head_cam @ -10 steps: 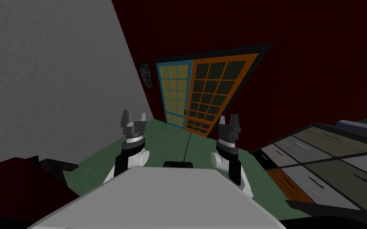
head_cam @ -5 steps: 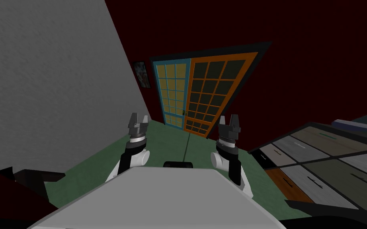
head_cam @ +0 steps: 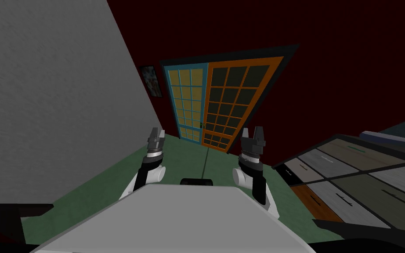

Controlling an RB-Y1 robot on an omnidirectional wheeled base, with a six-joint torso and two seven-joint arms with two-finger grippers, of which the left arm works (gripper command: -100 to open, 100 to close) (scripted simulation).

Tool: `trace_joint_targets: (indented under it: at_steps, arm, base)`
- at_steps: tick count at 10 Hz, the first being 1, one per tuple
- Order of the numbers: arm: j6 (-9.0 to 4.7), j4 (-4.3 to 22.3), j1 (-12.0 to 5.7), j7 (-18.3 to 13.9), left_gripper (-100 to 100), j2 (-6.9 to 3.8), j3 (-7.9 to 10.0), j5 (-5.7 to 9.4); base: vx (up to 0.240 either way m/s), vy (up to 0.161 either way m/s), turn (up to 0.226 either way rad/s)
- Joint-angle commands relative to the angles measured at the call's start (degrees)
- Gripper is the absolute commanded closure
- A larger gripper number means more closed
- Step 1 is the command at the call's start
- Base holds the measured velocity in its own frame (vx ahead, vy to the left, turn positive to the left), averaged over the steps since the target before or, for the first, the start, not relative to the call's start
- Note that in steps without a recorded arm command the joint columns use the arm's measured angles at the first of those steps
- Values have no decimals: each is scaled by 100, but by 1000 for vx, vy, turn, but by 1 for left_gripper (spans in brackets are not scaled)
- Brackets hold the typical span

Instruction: Pull the door open

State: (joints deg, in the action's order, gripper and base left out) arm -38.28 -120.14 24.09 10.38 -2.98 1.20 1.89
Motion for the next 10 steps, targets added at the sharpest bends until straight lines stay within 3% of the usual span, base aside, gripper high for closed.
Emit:
trace_joint_targets:
  at_steps: [1,10]
  arm:
    - [-31,176,-15,189,-100,-18,22,-62]
    - [-196,1347,-255,1205,-100,-165,285,-374]
  base:
    - [113,-22,-55]
    - [100,-16,-69]
